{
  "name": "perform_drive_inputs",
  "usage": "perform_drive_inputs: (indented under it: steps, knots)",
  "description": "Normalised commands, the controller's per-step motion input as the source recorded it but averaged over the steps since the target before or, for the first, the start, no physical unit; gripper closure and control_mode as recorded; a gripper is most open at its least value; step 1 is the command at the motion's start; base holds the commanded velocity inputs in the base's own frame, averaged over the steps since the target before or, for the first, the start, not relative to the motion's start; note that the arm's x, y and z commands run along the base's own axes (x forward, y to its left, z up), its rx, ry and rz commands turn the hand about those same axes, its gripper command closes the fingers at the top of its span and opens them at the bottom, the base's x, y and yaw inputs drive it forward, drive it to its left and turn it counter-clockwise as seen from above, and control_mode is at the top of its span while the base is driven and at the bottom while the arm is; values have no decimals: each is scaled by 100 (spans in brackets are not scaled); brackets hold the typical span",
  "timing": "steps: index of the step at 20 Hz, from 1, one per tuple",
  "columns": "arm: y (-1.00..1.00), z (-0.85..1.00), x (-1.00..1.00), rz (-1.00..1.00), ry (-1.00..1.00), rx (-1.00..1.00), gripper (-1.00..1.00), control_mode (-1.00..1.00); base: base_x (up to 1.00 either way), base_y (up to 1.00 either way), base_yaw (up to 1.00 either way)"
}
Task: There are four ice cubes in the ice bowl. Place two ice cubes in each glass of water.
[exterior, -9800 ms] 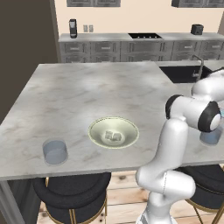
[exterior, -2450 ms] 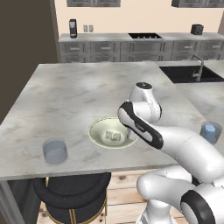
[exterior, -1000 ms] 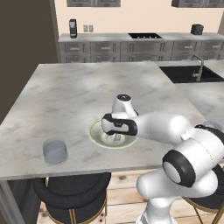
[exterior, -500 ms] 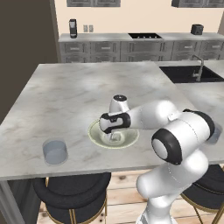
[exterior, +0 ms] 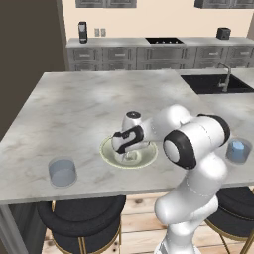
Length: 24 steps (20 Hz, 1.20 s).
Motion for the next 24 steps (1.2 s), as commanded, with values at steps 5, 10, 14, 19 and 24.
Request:
perform_drive_inputs:
  steps: [5,10,14,19,24]
  knots:
    - [13,-17,33,-3,5,0,-100,-100,0,0,0]
    - [3,-40,22,-2,10,0,-100,-100,0,0,0]
    - [1,-29,18,-3,8,0,100,-100,0,0,0]
    - [-3,-48,-22,-23,23,0,100,-100,0,0,0]
    - [0,-36,-49,-27,20,-3,100,-100,0,0,0]
